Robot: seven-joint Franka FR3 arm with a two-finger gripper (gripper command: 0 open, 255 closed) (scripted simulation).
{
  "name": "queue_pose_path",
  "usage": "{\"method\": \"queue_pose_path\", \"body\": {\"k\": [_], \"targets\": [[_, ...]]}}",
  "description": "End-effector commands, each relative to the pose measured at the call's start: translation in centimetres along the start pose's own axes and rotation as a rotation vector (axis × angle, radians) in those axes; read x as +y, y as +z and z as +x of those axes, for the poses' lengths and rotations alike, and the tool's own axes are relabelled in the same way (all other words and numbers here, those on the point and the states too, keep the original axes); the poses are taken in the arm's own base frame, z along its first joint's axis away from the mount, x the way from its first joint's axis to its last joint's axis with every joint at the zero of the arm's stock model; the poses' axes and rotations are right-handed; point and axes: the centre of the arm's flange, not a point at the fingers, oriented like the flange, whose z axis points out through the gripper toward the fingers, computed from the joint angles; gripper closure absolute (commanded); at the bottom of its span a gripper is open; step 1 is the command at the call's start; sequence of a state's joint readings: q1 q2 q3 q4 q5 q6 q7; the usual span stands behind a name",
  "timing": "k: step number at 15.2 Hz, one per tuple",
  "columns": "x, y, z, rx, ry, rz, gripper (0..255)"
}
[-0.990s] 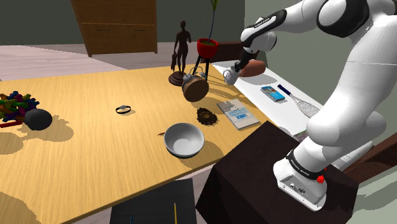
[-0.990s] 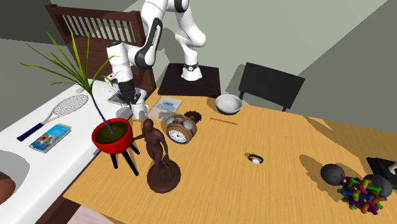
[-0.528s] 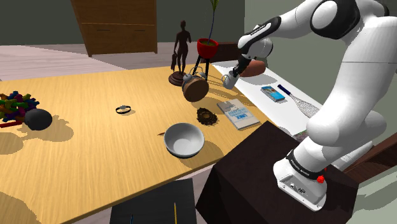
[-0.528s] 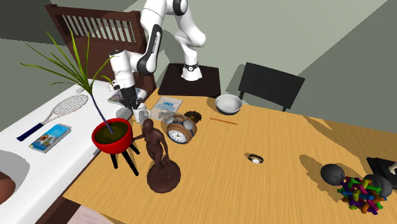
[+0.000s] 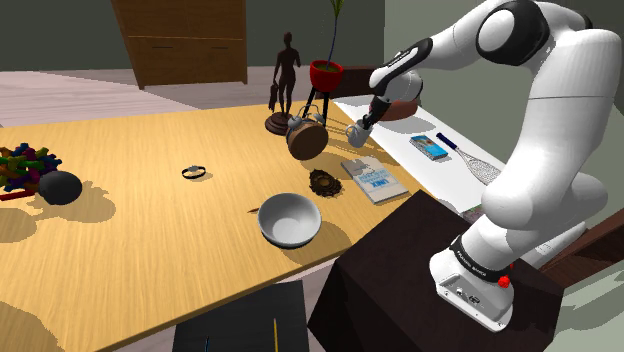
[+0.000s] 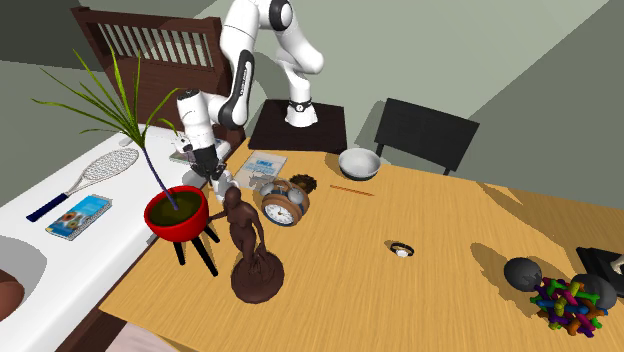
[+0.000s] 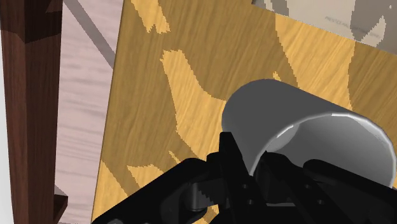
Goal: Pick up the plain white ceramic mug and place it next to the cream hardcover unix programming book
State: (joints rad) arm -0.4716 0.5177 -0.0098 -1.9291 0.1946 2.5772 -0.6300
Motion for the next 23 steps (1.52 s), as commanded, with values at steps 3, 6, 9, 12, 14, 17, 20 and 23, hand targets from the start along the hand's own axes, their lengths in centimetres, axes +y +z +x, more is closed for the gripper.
{"method": "queue_pose_path", "body": {"k": [3,6,9,12,14,17,20,23], "targets": [[0.1,1.3,-0.3,0.001,0.0,0.0,255],[0.1,1.3,-0.3,0.001,0.0,0.0,255],[0.1,1.3,-0.3,0.001,0.0,0.0,255],[0.1,1.3,-0.3,0.001,0.0,0.0,0],[0.1,1.3,-0.3,0.001,0.0,0.0,0],[0.1,-1.4,-0.3,0.001,0.0,0.0,0],[0.1,-3.7,-0.3,0.001,0.0,0.0,0],[0.1,-3.7,-0.3,0.001,0.0,0.0,0]]}}
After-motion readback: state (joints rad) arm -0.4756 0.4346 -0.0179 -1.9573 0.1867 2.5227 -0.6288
